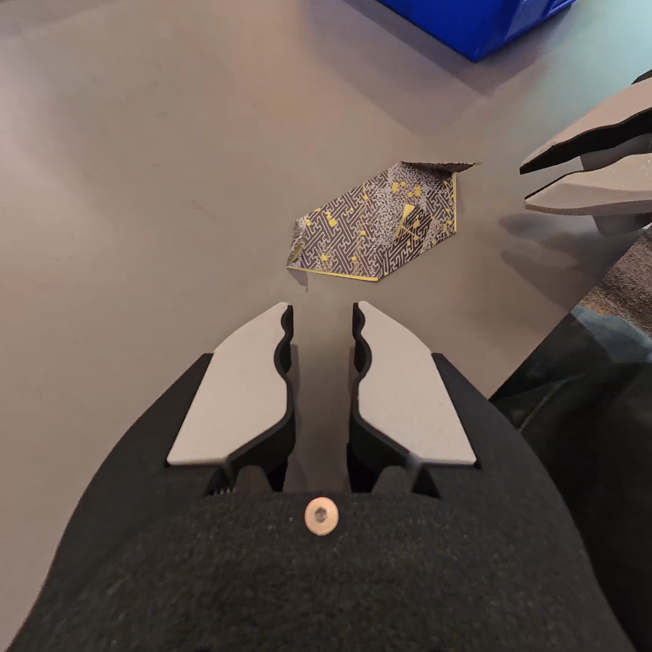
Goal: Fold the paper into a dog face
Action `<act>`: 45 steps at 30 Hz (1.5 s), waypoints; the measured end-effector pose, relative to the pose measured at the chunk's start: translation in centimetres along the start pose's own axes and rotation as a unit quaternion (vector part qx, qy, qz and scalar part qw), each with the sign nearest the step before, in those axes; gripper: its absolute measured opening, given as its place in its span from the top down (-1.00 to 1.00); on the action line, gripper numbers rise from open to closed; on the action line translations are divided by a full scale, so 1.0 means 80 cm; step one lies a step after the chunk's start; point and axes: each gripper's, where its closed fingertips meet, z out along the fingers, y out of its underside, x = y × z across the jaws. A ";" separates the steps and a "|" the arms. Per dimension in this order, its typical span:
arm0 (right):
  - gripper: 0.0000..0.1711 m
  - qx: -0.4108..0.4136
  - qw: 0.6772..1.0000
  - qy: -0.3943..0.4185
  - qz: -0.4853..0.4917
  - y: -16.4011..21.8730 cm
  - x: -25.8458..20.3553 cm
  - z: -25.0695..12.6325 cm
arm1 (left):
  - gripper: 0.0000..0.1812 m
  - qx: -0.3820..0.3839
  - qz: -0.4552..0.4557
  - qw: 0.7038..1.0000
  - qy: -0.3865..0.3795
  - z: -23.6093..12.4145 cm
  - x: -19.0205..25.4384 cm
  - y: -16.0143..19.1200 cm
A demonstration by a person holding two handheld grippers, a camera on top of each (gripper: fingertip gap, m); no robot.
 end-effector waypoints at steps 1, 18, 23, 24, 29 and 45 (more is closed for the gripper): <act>0.73 -0.003 1.000 -0.004 0.002 0.002 -0.001 0.001 | 0.65 -0.002 0.002 1.000 -0.003 0.002 -0.002 0.001; 0.87 -0.004 0.997 -0.064 -0.041 -0.019 -0.035 0.033 | 0.76 -0.063 0.180 0.980 0.058 0.056 0.019 -0.012; 1.00 -0.070 0.993 -0.040 -0.083 -0.004 -0.036 0.059 | 0.86 -0.085 0.223 0.966 0.103 0.056 0.035 -0.003; 1.00 -0.078 0.993 -0.039 -0.078 -0.001 -0.035 0.062 | 0.86 -0.089 0.231 0.963 0.110 0.057 0.038 -0.002; 1.00 -0.085 0.995 -0.058 -0.002 -0.002 -0.028 0.062 | 0.88 -0.109 0.257 0.948 0.154 0.062 0.050 -0.003; 1.00 -0.097 0.994 -0.055 -0.010 -0.001 -0.001 0.057 | 0.94 -0.151 0.252 0.932 0.214 0.063 0.063 -0.003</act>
